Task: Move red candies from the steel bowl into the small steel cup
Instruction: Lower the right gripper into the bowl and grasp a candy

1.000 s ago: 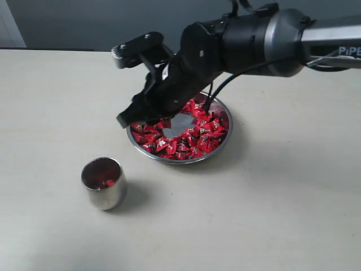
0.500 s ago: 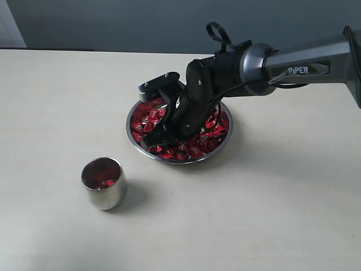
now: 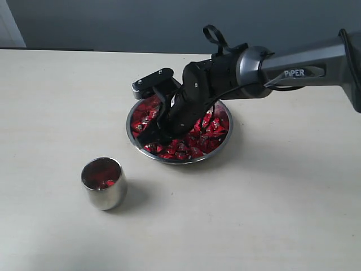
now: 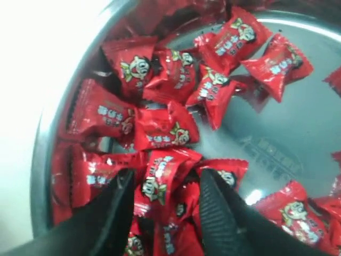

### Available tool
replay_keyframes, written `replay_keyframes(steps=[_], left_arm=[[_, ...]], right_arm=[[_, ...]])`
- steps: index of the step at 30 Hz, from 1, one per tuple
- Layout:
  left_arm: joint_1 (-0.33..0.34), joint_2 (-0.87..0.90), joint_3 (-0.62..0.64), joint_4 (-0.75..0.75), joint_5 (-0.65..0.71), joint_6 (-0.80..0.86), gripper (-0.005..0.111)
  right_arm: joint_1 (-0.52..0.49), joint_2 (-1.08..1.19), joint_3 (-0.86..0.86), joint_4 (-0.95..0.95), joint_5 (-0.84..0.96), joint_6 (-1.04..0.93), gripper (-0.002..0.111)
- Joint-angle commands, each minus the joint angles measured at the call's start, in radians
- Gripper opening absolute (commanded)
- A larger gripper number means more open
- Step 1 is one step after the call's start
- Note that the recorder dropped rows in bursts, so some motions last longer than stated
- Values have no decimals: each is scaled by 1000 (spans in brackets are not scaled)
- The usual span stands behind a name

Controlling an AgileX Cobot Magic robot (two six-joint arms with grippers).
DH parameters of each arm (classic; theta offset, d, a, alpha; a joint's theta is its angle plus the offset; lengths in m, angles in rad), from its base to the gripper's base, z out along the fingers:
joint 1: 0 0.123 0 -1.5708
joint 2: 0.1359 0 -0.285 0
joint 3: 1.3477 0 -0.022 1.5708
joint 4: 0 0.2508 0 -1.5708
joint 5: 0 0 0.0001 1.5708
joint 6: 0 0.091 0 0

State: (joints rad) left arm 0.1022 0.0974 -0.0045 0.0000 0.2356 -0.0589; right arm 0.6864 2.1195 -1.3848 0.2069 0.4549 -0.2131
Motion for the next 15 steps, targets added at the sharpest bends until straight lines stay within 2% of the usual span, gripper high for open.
replay_keyframes(steps=[1, 9, 10, 14, 15], left_arm=[[-5, -5, 4, 0, -2, -2, 0], [-5, -5, 4, 0, -2, -2, 0], [-5, -5, 4, 0, -2, -2, 0], [-5, -5, 4, 0, -2, -2, 0], [-5, -5, 4, 0, -2, -2, 0]], right_arm=[[7, 18, 3, 11, -10, -19, 39], [7, 29, 3, 11, -23, -19, 38], [7, 29, 3, 11, -26, -19, 34], [7, 9, 3, 11, -43, -19, 4], [7, -2, 3, 11, -47, -19, -1]])
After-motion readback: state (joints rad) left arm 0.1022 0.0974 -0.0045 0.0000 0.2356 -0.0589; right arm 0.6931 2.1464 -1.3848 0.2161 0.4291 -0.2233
